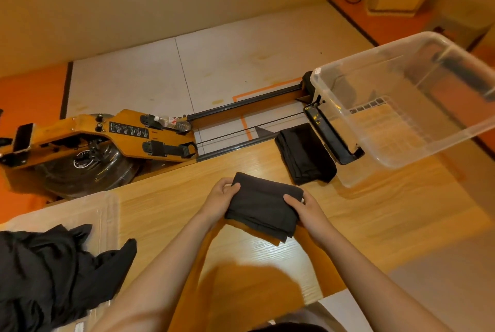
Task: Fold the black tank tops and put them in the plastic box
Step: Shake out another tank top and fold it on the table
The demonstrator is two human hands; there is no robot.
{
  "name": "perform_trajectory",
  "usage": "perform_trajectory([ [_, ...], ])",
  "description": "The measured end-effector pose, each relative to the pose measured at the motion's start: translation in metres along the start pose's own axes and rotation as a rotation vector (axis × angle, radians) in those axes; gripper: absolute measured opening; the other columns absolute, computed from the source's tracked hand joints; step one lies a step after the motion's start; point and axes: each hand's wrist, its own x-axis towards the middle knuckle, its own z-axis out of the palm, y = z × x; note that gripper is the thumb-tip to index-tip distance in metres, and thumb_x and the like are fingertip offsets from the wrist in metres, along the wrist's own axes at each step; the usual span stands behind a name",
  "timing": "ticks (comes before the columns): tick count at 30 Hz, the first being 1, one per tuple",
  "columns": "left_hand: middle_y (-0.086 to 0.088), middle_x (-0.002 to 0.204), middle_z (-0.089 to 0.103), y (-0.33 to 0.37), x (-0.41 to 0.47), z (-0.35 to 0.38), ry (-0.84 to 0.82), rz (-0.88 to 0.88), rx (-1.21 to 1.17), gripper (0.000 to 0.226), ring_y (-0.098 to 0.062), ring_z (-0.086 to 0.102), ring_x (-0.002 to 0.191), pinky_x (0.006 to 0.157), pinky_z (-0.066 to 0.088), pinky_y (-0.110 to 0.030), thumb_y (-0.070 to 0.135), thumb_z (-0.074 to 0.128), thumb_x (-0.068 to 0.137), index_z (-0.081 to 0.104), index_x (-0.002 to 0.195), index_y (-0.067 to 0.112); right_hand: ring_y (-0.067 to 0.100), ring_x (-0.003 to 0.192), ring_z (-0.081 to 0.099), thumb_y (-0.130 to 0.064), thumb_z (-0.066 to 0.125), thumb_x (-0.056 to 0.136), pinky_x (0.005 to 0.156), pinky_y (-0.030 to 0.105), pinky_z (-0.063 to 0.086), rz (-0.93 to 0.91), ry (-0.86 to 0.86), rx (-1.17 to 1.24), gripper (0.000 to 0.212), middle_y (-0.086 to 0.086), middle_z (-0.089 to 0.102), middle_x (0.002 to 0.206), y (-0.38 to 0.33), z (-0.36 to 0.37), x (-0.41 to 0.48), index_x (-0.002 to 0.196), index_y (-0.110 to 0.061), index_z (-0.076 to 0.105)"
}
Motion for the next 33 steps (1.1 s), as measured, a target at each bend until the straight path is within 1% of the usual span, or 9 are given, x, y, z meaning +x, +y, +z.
perform_trajectory([
  [5, -0.003, 0.113, 0.067, 0.020, 0.019, 0.013, -0.102, 0.029, 0.047, 0.041, -0.018, 0.065, 0.101, 0.080, 0.053, -0.026, 0.027, 0.065, 0.091, 0.052, 0.129, 0.018, 0.020, 0.110, 0.060, -0.019, 0.068, 0.087, 0.092, 0.040, 0.054, -0.007, 0.088, 0.072, 0.036, 0.005, 0.061, 0.123, 0.002, -0.017, -0.003, 0.121, -0.021, 0.054],
  [11, -0.004, 0.125, 0.062, 0.070, 0.069, 0.028, -0.182, 0.103, 0.140, 0.036, -0.019, 0.062, 0.108, 0.086, 0.054, -0.031, 0.026, 0.066, 0.091, 0.058, 0.126, 0.023, 0.003, 0.100, 0.060, -0.009, 0.069, 0.085, 0.067, 0.014, 0.052, -0.064, 0.132, 0.159, 0.041, -0.010, 0.061, 0.114, -0.012, -0.027, 0.005, 0.116, -0.030, 0.051],
  [15, -0.008, 0.125, 0.061, 0.115, 0.107, 0.055, -0.261, 0.173, 0.198, 0.025, -0.020, 0.062, 0.107, 0.078, 0.054, -0.025, 0.022, 0.064, 0.092, 0.058, 0.117, 0.026, 0.013, 0.111, 0.060, -0.014, 0.072, 0.084, 0.089, 0.029, 0.051, -0.136, 0.306, 0.269, 0.050, -0.003, 0.064, 0.120, -0.021, -0.027, 0.025, 0.127, -0.025, 0.050],
  [18, -0.009, 0.129, 0.059, 0.136, 0.138, 0.078, -0.302, 0.197, 0.231, 0.024, -0.022, 0.057, 0.117, 0.087, 0.054, -0.032, 0.024, 0.068, 0.089, 0.061, 0.112, 0.029, 0.014, 0.109, 0.061, -0.012, 0.071, 0.085, 0.096, 0.036, 0.050, -0.153, 0.439, 0.409, 0.057, -0.001, 0.064, 0.119, -0.029, -0.028, 0.043, 0.136, -0.020, 0.045],
  [20, -0.007, 0.129, 0.058, 0.137, 0.155, 0.089, -0.308, 0.187, 0.232, 0.030, -0.022, 0.055, 0.119, 0.095, 0.052, -0.037, 0.022, 0.072, 0.086, 0.062, 0.114, 0.028, 0.011, 0.100, 0.062, -0.007, 0.068, 0.087, 0.086, 0.028, 0.054, -0.147, 0.520, 0.488, 0.056, -0.003, 0.062, 0.110, -0.028, -0.029, 0.054, 0.136, -0.017, 0.043],
  [24, -0.002, 0.126, 0.055, 0.120, 0.173, 0.103, -0.304, 0.162, 0.296, 0.044, -0.017, 0.054, 0.112, 0.091, 0.052, -0.031, 0.010, 0.072, 0.084, 0.056, 0.125, 0.012, 0.013, 0.089, 0.062, 0.000, 0.064, 0.088, 0.067, 0.016, 0.055, -0.104, 0.654, 0.518, 0.048, 0.004, 0.059, 0.101, -0.019, -0.026, 0.064, 0.129, -0.011, 0.042],
  [27, -0.001, 0.122, 0.055, 0.115, 0.175, 0.103, -0.289, 0.193, 0.293, 0.038, -0.013, 0.053, 0.106, 0.076, 0.051, -0.020, 0.007, 0.069, 0.086, 0.056, 0.122, 0.010, 0.017, 0.091, 0.063, -0.001, 0.066, 0.087, 0.080, 0.027, 0.055, -0.093, 0.697, 0.469, 0.040, 0.009, 0.062, 0.103, -0.015, -0.025, 0.066, 0.120, -0.011, 0.046],
  [29, -0.005, 0.126, 0.056, 0.120, 0.176, 0.103, -0.311, 0.213, 0.280, 0.038, -0.018, 0.055, 0.111, 0.085, 0.053, -0.029, 0.006, 0.068, 0.086, 0.056, 0.122, 0.013, 0.018, 0.097, 0.062, -0.003, 0.068, 0.086, 0.095, 0.037, 0.050, -0.093, 0.726, 0.462, 0.043, 0.009, 0.062, 0.109, -0.016, -0.025, 0.064, 0.122, -0.013, 0.047],
  [33, -0.014, 0.120, 0.064, 0.137, 0.179, 0.107, -0.356, 0.269, 0.215, 0.037, -0.026, 0.064, 0.106, 0.088, 0.056, -0.038, 0.007, 0.071, 0.084, 0.057, 0.115, 0.020, 0.012, 0.106, 0.055, -0.007, 0.069, 0.086, 0.106, 0.036, 0.038, -0.129, 0.786, 0.478, 0.079, -0.008, 0.060, 0.098, -0.018, -0.027, 0.065, 0.150, -0.013, 0.023],
])
